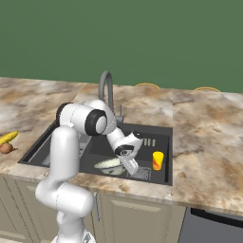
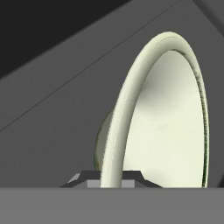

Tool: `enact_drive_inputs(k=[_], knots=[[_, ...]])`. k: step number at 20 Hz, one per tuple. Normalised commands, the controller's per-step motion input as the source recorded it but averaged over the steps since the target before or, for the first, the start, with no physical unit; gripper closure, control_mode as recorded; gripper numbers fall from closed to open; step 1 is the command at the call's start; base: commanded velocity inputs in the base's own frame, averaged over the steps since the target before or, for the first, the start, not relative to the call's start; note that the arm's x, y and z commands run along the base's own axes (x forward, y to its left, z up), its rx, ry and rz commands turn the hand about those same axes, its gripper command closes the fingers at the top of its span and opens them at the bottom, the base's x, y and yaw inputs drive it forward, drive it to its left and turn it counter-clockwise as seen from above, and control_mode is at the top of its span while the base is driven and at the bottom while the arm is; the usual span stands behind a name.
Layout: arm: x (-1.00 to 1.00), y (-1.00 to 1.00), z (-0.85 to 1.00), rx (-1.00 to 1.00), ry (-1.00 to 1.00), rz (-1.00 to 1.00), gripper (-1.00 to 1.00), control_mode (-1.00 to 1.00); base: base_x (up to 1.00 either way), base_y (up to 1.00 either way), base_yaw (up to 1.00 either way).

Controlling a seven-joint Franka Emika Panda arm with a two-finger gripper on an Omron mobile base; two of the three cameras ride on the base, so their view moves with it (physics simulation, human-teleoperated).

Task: Remove the onion and corn from the sink. Then move the bowl and cup from the counter to the sink for washing.

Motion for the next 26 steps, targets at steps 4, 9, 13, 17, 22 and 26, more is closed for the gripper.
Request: enact_drive_inputs(k=[4, 9, 13, 17, 22, 26], knots=[[0.15, 0.01, -0.25, 0.01, -0.03, 0.04, 1.0, -1.0, 0.0, 0.0, 0.0], [0.17, 0.03, -0.22, 0.03, -0.08, 0.05, 1.0, -1.0, 0.0, 0.0, 0.0], [0.11, 0.13, -0.14, 0.06, -0.17, 0.08, 1.0, -1.0, 0.0, 0.0, 0.0], [0.08, 0.17, -0.1, 0.11, -0.17, 0.09, 1.0, -1.0, 0.0, 0.0, 0.0], [0.06, 0.2, -0.13, 0.15, -0.1, 0.06, 1.0, -1.0, 0.0, 0.0, 0.0], [0.08, 0.07, -0.23, 0.07, -0.01, 0.07, 1.0, -1.0, 0.0, 0.0, 0.0]])
